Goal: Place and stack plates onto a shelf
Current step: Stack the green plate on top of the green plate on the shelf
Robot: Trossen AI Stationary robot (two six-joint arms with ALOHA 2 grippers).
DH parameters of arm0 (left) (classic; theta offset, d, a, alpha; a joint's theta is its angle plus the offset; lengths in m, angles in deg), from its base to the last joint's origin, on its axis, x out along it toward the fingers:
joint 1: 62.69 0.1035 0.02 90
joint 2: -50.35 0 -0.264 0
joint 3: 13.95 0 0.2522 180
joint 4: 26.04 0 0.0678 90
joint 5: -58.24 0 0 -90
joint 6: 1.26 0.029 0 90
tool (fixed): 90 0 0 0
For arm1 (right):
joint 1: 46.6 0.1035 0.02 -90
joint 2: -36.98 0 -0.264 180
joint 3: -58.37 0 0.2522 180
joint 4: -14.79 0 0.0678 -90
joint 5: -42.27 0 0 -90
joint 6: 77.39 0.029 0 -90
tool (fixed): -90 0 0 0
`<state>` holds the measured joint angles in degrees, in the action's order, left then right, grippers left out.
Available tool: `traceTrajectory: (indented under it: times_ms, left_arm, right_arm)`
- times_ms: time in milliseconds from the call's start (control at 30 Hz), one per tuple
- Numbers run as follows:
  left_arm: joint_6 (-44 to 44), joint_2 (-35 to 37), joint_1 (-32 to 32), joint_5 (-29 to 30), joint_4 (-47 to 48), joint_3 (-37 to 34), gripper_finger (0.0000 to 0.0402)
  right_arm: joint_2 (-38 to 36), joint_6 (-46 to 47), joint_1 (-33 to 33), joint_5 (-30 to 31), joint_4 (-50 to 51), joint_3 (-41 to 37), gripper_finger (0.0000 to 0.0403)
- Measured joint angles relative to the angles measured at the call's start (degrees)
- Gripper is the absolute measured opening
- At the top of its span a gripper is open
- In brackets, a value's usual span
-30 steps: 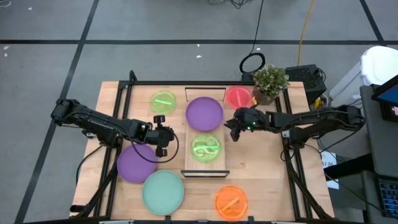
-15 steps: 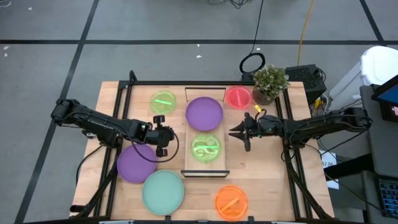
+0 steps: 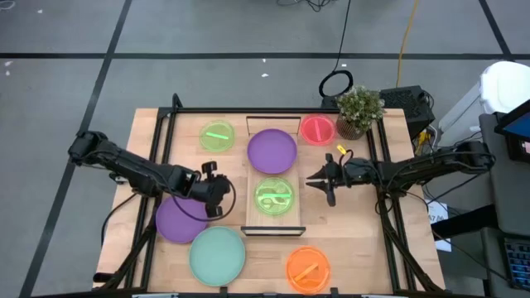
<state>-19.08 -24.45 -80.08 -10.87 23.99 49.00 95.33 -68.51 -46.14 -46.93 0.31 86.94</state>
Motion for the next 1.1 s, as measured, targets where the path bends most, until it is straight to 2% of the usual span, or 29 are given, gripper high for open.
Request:
traceTrajectory:
  times_ms: [233,567,1100]
  left_arm:
    - [-5.42,-0.01,-4.61,0.08,-0.02,0.00,0.0062]
    - [-8.81,-0.01,-7.87,0.62,-0.27,0.00,0.0062]
    - [-12.76,-0.14,-11.99,1.75,-0.07,0.00,0.0062]
  right_arm:
    - [-0.81,-1.25,4.54,5.63,2.41,0.80,0.0082]
    - [-6.91,-3.15,9.80,14.23,17.66,5.08,0.0082]
    - [-10.14,-11.37,10.17,15.73,21.43,5.25,0.0082]
